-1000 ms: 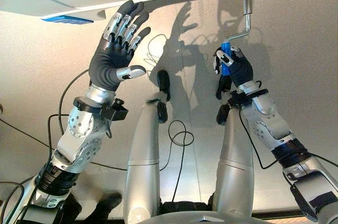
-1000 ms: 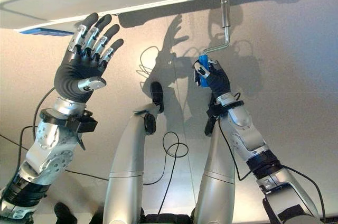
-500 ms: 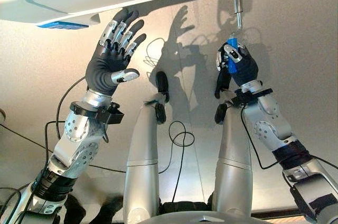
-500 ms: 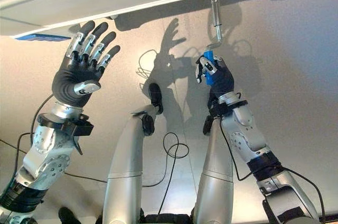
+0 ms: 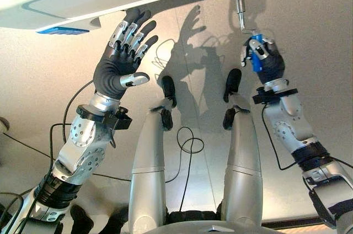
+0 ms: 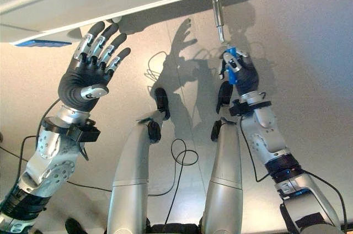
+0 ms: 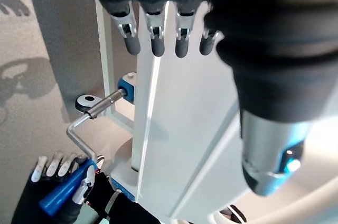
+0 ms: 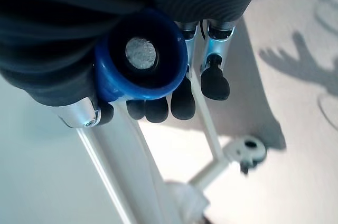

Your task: Raise the hospital bed

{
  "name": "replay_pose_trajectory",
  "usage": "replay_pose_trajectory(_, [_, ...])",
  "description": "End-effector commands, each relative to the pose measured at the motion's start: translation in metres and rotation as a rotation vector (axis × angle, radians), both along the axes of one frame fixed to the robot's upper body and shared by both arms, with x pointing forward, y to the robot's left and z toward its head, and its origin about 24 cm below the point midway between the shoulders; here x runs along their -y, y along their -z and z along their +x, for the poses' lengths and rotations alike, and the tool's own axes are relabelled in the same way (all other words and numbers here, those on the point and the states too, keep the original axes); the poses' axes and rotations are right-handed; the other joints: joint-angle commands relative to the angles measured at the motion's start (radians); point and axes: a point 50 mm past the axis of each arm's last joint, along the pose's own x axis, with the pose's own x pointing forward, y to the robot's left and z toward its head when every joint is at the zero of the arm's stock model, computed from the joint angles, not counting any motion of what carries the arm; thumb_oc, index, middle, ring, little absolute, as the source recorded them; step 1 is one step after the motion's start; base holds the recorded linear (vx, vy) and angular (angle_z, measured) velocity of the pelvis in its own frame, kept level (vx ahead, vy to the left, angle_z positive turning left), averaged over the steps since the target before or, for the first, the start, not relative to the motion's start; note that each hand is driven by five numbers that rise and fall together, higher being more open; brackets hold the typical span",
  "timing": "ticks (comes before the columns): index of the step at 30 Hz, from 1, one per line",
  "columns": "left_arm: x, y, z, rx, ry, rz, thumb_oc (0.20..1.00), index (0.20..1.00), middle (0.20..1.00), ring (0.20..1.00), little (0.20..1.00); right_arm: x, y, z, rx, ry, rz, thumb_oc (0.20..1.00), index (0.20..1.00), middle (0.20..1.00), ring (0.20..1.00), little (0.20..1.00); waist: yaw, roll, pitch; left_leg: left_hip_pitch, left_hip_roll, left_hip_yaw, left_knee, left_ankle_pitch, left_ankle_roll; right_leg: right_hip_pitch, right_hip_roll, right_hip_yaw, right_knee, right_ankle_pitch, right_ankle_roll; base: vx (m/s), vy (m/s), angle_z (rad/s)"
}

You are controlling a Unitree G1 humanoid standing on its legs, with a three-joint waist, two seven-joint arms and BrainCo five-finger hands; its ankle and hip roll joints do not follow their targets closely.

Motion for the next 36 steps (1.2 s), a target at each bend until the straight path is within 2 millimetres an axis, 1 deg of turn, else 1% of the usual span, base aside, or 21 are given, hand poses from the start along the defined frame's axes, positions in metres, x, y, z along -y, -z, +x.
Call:
replay_pose_trajectory(1, [0.012,-0.013,-0.010,0.108,0.071,-0.080,1.000,1.000,1.000,1.000,1.000,0.113,-0.120,-0.020,0.396,0.530,0.416,0.200,0.200,0.200,0.200,0.200,0.002,0.066,-0.029,0.026,0.013,-0.087,-0.180,0.160,-0.109,-0.004,0.047,-0.090,0.093,-0.008,-0.025,0.00,0.000,0.00])
replay_pose_trajectory(2, [0.013,-0.014,-0.010,0.115,0.070,-0.077,1.000,1.000,1.000,1.000,1.000,0.119,-0.120,-0.017,0.364,0.592,0.367,0.200,0.200,0.200,0.200,0.200,0.004,0.068,-0.029,0.022,0.013,-0.089,-0.179,0.162,-0.109,-0.007,0.047,-0.090,0.094,-0.006,-0.025,0.00,0.000,0.00])
replay_pose_trajectory(3, [0.014,-0.012,-0.010,0.107,0.075,-0.068,1.000,1.000,1.000,1.000,1.000,0.126,-0.113,-0.014,0.310,0.634,0.357,0.200,0.200,0.200,0.200,0.200,0.006,0.068,-0.029,0.038,0.010,-0.099,-0.171,0.136,-0.116,0.008,0.048,-0.083,0.105,-0.030,-0.017,0.00,0.000,0.00])
replay_pose_trajectory(4, [0.014,-0.013,-0.011,0.110,0.077,-0.064,1.000,1.000,1.000,1.000,1.000,0.132,-0.113,-0.012,0.278,0.666,0.322,0.200,0.200,0.200,0.200,0.200,0.009,0.070,-0.029,0.020,0.013,-0.092,-0.178,0.161,-0.109,-0.008,0.045,-0.090,0.097,-0.007,-0.025,0.01,0.007,0.03])
replay_pose_trajectory(5, [0.015,-0.013,-0.011,0.111,0.080,-0.059,1.000,1.000,1.000,1.000,1.000,0.138,-0.110,-0.010,0.241,0.715,0.284,0.200,0.200,0.200,0.200,0.200,0.011,0.071,-0.029,0.017,0.012,-0.092,-0.176,0.161,-0.109,-0.010,0.045,-0.091,0.099,-0.007,-0.025,0.00,0.000,0.00])
replay_pose_trajectory(6, [0.016,-0.011,-0.011,0.104,0.089,-0.053,1.000,1.000,1.000,1.000,1.000,0.147,-0.106,-0.007,0.194,0.754,0.284,0.200,0.200,0.200,0.200,0.200,0.014,0.073,-0.029,0.031,0.009,-0.100,-0.167,0.135,-0.116,0.004,0.046,-0.086,0.109,-0.029,-0.017,0.00,0.000,0.00])
replay_pose_trajectory(7, [0.016,-0.012,-0.011,0.107,0.091,-0.044,1.000,1.000,1.000,1.000,1.000,0.154,-0.104,-0.007,0.151,0.799,0.249,0.200,0.200,0.200,0.200,0.200,0.018,0.075,-0.029,0.013,0.011,-0.092,-0.175,0.161,-0.109,-0.012,0.043,-0.094,0.101,-0.006,-0.025,0.00,0.000,0.00])
replay_pose_trajectory(8, [0.017,-0.011,-0.011,0.106,0.093,-0.034,1.000,1.000,1.000,1.000,1.000,0.158,-0.102,-0.005,0.118,0.823,0.221,0.200,0.200,0.200,0.200,0.200,0.019,0.078,-0.029,0.010,0.012,-0.092,-0.175,0.162,-0.109,-0.014,0.042,-0.095,0.101,-0.005,-0.025,0.00,0.000,0.00])
replay_pose_trajectory(9, [0.018,-0.009,-0.011,0.096,0.101,-0.018,1.000,1.000,1.000,1.000,1.000,0.164,-0.093,-0.004,0.064,0.850,0.205,0.200,0.200,0.200,0.200,0.200,0.021,0.079,-0.029,0.026,0.009,-0.100,-0.166,0.137,-0.117,0.001,0.043,-0.088,0.114,-0.029,-0.016,0.05,0.010,-0.03])
replay_pose_trajectory(10, [0.020,-0.009,-0.012,0.096,0.108,-0.005,1.000,1.000,1.000,1.000,1.000,0.169,-0.088,-0.003,0.018,0.877,0.186,0.200,0.200,0.200,0.200,0.200,0.023,0.082,-0.029,0.026,0.009,-0.101,-0.164,0.137,-0.117,0.000,0.042,-0.088,0.117,-0.029,-0.015,0.00,0.000,0.00])
replay_pose_trajectory(11, [0.022,-0.010,-0.012,0.099,0.118,0.007,1.000,1.000,1.000,1.000,1.000,0.175,-0.085,-0.003,-0.025,0.899,0.168,0.200,0.200,0.200,0.200,0.200,0.025,0.085,-0.029,0.004,0.011,-0.094,-0.169,0.163,-0.109,-0.020,0.039,-0.096,0.109,-0.005,-0.024,0.00,-0.003,0.05])
replay_pose_trajectory(13, [0.025,-0.008,-0.011,0.092,0.134,0.027,1.000,1.000,1.000,1.000,1.000,0.182,-0.071,-0.001,-0.135,0.943,0.078,0.200,0.200,0.200,0.200,0.200,0.030,0.086,-0.029,0.022,0.009,-0.100,-0.157,0.133,-0.117,-0.003,0.038,-0.087,0.122,-0.031,-0.015,0.00,-0.006,0.09])
replay_pose_trajectory(14, [0.025,-0.010,-0.011,0.100,0.133,0.027,1.000,1.000,1.000,1.000,1.000,0.181,-0.074,-0.001,-0.127,0.942,0.081,0.200,0.200,0.200,0.200,0.200,0.030,0.087,-0.029,0.001,0.012,-0.092,-0.167,0.164,-0.109,-0.023,0.036,-0.095,0.109,-0.002,-0.025,0.01,-0.002,0.07])
replay_pose_trajectory(15, [0.025,-0.008,-0.011,0.092,0.133,0.026,1.000,1.000,1.000,1.000,1.000,0.181,-0.072,-0.001,-0.134,0.943,0.077,0.200,0.200,0.200,0.200,0.200,0.029,0.087,-0.029,0.021,0.009,-0.100,-0.157,0.133,-0.117,-0.004,0.038,-0.087,0.122,-0.031,-0.015,-0.01,0.011,0.03])
replay_pose_trajectory(16, [0.030,-0.007,-0.010,0.093,0.153,0.065,1.000,1.000,1.000,1.000,1.000,0.180,-0.055,0.006,-0.259,0.965,-0.066,0.200,0.200,0.200,0.200,0.200,0.035,0.088,-0.029,0.019,0.011,-0.098,-0.150,0.133,-0.116,-0.004,0.035,-0.089,0.127,-0.030,-0.017,0.04,0.005,0.01])
replay_pose_trajectory(21, [0.039,-0.008,-0.008,0.103,0.184,0.064,1.000,1.000,1.000,1.000,1.000,0.167,-0.017,0.020,-0.458,0.921,-0.223,0.200,0.200,0.200,0.200,0.200,0.041,0.102,-0.029,0.014,0.009,-0.095,-0.145,0.137,-0.114,-0.011,0.032,-0.090,0.136,-0.029,-0.017,0.00,0.000,0.00])
replay_pose_trajectory(22, [0.041,-0.008,-0.007,0.103,0.188,0.062,1.000,1.000,1.000,1.000,1.000,0.161,-0.005,0.023,-0.511,0.911,-0.286,0.200,0.200,0.200,0.200,0.200,0.046,0.107,-0.029,0.012,0.009,-0.096,-0.145,0.138,-0.113,-0.011,0.030,-0.090,0.137,-0.028,-0.017,0.00,0.000,0.00])
replay_pose_trajectory(27, [0.048,-0.011,-0.004,0.112,0.197,0.023,1.000,1.000,1.000,1.000,1.000,0.127,0.042,0.038,-0.659,0.785,-0.349,0.200,0.200,0.200,0.200,0.200,0.059,0.127,-0.029,0.013,0.005,-0.096,-0.149,0.141,-0.110,-0.007,0.027,-0.094,0.135,-0.031,-0.018,-0.01,0.004,0.01])
replay_pose_trajectory(29, [0.049,-0.011,-0.003,0.112,0.195,0.015,1.000,1.000,1.000,1.000,1.000,0.119,0.050,0.040,-0.678,0.759,-0.363,0.200,0.200,0.200,0.200,0.200,0.060,0.129,-0.029,0.014,0.004,-0.095,-0.150,0.141,-0.110,-0.006,0.026,-0.094,0.134,-0.032,-0.019,0.00,0.000,0.00])
replay_pose_trajectory(30, [0.051,-0.011,-0.001,0.106,0.190,-0.004,1.000,1.000,1.000,1.000,1.000,0.097,0.065,0.047,-0.712,0.684,-0.414,0.200,0.200,0.200,0.200,0.200,0.062,0.133,-0.029,0.012,0.003,-0.095,-0.150,0.143,-0.109,-0.008,0.027,-0.095,0.133,-0.030,-0.020,0.00,0.000,0.00])
replay_pose_trajectory(36, [0.052,-0.011,0.002,0.090,0.158,-0.059,1.000,1.000,1.000,1.000,1.000,0.027,0.090,0.065,-0.722,0.480,-0.540,0.200,0.200,0.200,0.200,0.200,0.061,0.131,-0.029,0.010,0.001,-0.092,-0.156,0.147,-0.106,-0.009,0.029,-0.098,0.125,-0.027,-0.025,0.00,0.000,0.00])
